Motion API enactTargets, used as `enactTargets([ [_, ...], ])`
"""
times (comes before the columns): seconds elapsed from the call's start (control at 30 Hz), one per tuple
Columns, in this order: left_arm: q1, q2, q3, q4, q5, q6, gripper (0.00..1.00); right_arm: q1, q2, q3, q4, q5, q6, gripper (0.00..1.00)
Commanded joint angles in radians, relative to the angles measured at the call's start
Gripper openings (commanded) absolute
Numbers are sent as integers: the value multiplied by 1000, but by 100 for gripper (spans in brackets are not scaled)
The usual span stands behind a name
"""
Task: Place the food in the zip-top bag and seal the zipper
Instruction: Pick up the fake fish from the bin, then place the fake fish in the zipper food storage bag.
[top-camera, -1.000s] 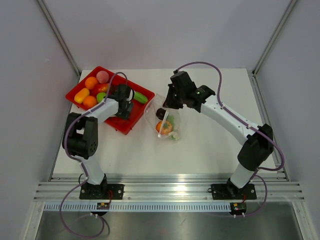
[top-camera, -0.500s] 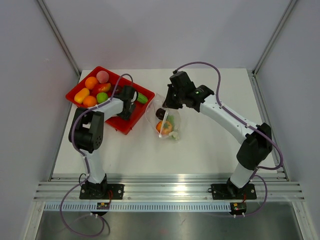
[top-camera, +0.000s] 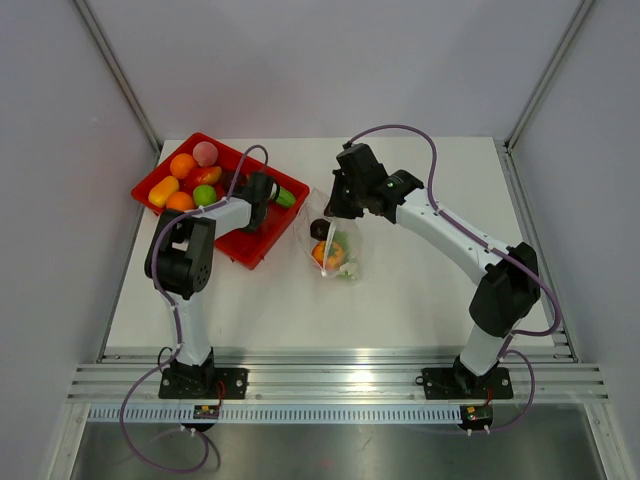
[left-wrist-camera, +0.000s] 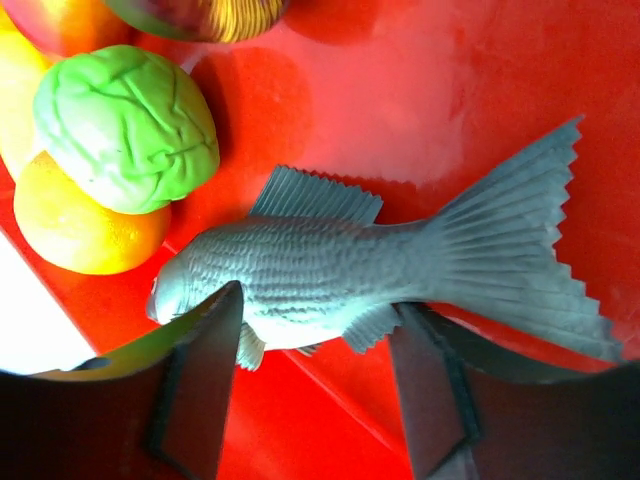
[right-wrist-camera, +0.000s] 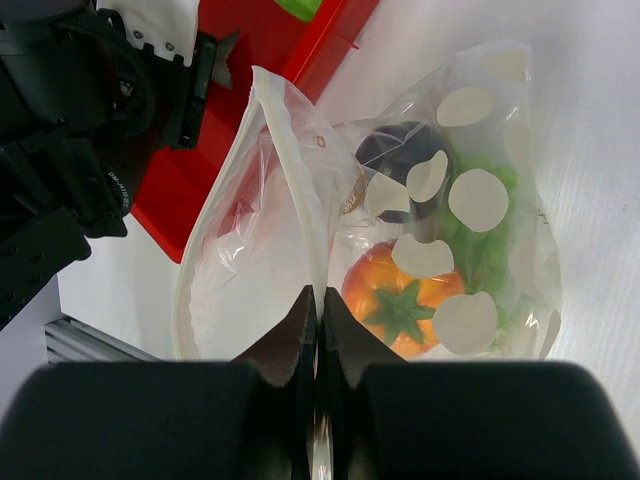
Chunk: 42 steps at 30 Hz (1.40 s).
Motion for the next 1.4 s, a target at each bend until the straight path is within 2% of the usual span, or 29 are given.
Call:
enactTargets([
  [0.0,-8,27,18,67,-37,0,53,7,0,48,5,4,-17,10],
  [0.1,-14,37,31,53,-30,12,29,7,1,50,4,8,-18,10],
  [0.13,-14,39,38,50,-28,13,17,7,0,50,1,11,-18,10],
  [0.27,-16,44,71,7,-8,7,0,7,-3,51,-1,14,-18,10],
  [0.4,-28,-2,106,-74,-11,-45,0,5,-11,50,-6,18,-23,10],
  [0.53,-22,-111,174,-195,93,-187,0,5,-17,45,-16,31,-27,10],
  [0.7,-23,-255,300,-377,150,-273,0,4,-38,31,-15,35,-24,10],
  [0.83,-26,-353,352,-442,208,-310,0,5,-40,27,-6,24,-15,10],
  [0.93,-23,-421,393,-506,286,-411,0,4,-42,19,4,20,-6,10],
  [1.03,-13,-456,495,-603,470,-482,0,4,-40,19,5,17,-3,10],
  [1.07,-12,-470,521,-612,584,-491,0,4,-42,22,4,18,-3,10],
  [1.17,-12,-564,507,-554,780,-556,0,4,-43,25,-1,24,-1,10],
  [1.33,-11,-669,479,-476,990,-681,0,4,-55,21,-3,31,2,10],
  [1.37,-12,-679,470,-429,1077,-704,0,4,-55,21,-6,31,2,10],
])
